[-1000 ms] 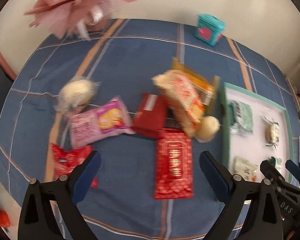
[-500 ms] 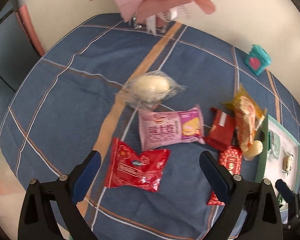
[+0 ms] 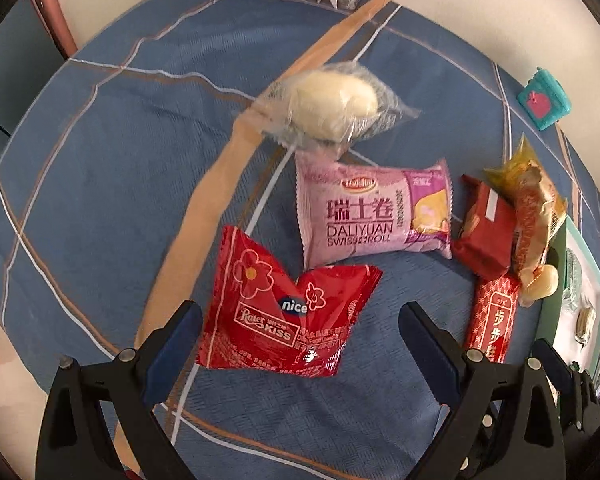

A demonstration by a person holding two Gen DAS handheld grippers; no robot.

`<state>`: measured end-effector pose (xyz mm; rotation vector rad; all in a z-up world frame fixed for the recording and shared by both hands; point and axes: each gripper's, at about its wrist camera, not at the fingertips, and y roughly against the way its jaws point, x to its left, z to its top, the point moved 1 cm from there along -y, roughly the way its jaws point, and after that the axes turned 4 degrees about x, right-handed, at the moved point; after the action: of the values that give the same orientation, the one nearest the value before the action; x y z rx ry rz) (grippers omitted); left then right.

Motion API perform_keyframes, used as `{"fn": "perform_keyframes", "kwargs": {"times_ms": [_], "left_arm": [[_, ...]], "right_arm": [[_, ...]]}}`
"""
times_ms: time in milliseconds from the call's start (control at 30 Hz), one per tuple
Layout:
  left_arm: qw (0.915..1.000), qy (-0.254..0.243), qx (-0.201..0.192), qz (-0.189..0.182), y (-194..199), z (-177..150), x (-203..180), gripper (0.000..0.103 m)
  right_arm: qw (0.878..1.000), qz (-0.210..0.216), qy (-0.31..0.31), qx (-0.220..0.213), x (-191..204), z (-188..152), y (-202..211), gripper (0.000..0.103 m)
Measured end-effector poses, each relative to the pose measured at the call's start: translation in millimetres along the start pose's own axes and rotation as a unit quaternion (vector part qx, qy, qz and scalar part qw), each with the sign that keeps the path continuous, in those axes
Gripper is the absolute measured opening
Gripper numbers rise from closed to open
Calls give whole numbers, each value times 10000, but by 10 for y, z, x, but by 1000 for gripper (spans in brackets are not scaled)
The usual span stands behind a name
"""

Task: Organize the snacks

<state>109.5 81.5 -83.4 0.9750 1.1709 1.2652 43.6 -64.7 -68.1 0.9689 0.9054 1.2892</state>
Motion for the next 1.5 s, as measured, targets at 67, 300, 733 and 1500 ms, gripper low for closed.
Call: {"fn": "perform_keyframes", "kwargs": {"times_ms": [67,300,733,1500], "left_arm": [[10000,6,54,42,-53,-1,-7,91],[9999,16,130,-33,-164,-14,30,74],[9995,-150,-58,-281,-21,-43,-198,67],[9975,-437,-473,-301,455,-195,-407,67]], "right_arm": [[10000,51,-44,9,-7,0,-15,94],[9999,48,-57,131,-52,27,-112,59],[9992,268,-254,157,-252,55,-67,47],[9979,554,-335,-31,-388,-174,472,47]]}}
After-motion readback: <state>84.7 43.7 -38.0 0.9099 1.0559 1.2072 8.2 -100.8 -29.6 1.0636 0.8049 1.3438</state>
